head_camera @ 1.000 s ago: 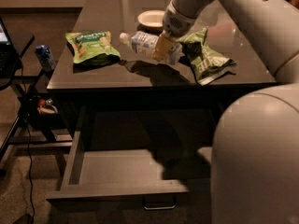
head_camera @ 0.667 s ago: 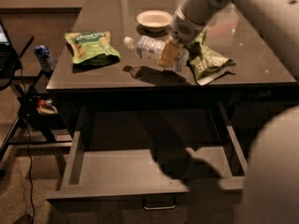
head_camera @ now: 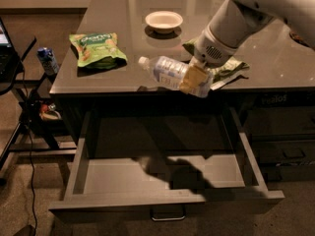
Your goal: Place blue plastic bottle into top drawer
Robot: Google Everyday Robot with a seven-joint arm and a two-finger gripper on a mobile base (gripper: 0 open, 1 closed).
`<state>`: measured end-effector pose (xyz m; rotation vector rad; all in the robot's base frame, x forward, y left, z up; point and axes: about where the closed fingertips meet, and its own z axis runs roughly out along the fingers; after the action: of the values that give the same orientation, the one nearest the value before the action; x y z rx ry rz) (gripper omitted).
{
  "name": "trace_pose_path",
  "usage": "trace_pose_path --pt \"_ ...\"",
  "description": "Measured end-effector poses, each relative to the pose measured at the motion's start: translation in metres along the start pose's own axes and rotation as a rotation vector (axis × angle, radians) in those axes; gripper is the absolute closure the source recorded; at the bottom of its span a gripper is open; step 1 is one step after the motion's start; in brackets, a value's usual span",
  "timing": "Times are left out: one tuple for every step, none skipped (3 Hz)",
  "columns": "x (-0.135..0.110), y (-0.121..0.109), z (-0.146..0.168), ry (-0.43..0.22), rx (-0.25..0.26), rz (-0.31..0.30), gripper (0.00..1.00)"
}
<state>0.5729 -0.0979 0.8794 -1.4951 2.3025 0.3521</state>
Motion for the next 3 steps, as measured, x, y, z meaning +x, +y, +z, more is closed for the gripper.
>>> trace_pose_path --pt "0.000 0.000 0.000 0.000 0.000 0.000 1.00" --pt "0.002 0.018 -0.001 -0.001 -0.006 0.002 1.00" --pt "0.019 0.076 0.015 -0.027 -0.049 0.058 1.00"
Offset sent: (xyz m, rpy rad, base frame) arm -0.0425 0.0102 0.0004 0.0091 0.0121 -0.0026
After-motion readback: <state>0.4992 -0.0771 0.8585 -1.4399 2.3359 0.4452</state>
